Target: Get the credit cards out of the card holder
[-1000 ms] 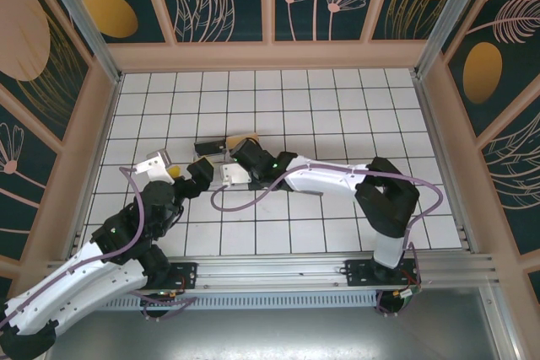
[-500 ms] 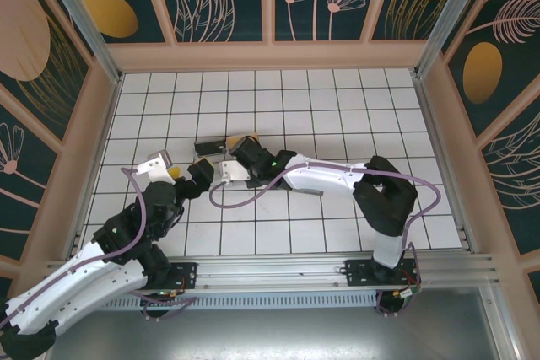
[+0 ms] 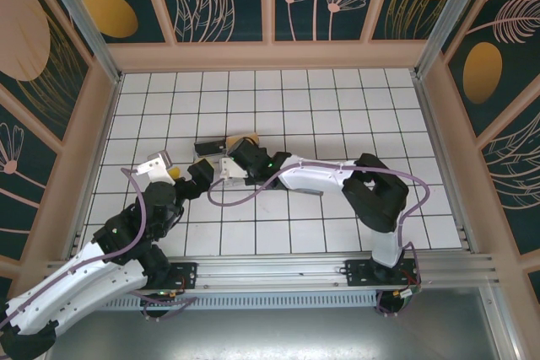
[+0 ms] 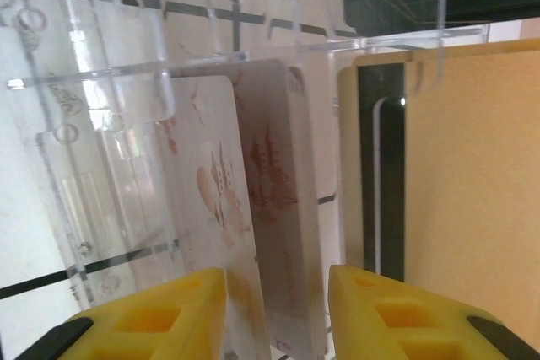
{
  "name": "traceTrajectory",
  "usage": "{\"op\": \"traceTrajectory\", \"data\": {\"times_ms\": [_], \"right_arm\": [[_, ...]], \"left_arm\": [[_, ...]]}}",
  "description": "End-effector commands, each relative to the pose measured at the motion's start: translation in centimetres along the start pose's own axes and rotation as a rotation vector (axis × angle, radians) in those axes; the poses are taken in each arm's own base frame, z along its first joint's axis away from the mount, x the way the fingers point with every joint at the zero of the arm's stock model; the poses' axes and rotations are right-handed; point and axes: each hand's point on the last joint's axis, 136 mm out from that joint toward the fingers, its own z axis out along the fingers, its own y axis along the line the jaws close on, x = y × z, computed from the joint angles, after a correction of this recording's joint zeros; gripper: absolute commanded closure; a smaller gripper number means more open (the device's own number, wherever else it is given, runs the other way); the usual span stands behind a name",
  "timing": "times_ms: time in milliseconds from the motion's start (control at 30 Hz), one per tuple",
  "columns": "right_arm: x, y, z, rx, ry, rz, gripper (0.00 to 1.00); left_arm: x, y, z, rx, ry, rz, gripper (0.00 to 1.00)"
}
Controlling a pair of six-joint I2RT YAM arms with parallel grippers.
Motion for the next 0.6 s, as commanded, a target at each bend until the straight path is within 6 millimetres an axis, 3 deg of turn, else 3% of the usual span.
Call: {"op": "traceTrajectory", "data": {"times_ms": [0,200,567], "right_arm": [[-0.6,-3.2,-0.2,0.093,-0.008,0.074,0.61],[-0.4,-3.4,-0.3,0.1,-0.006,0.103,0.61],[1.0,-3.5,-4.5,0.068,-0.096,0.347,0.6]], "left_arm": [[0.2,0.4,0.0,-0.006,-0.002,0.002,0.01],[0.3,0.4,0.1,-0.004,0.0,0.001,0.01],[0.9,-0.3,0.6,0.02,0.022,0.018,0.01]]}}
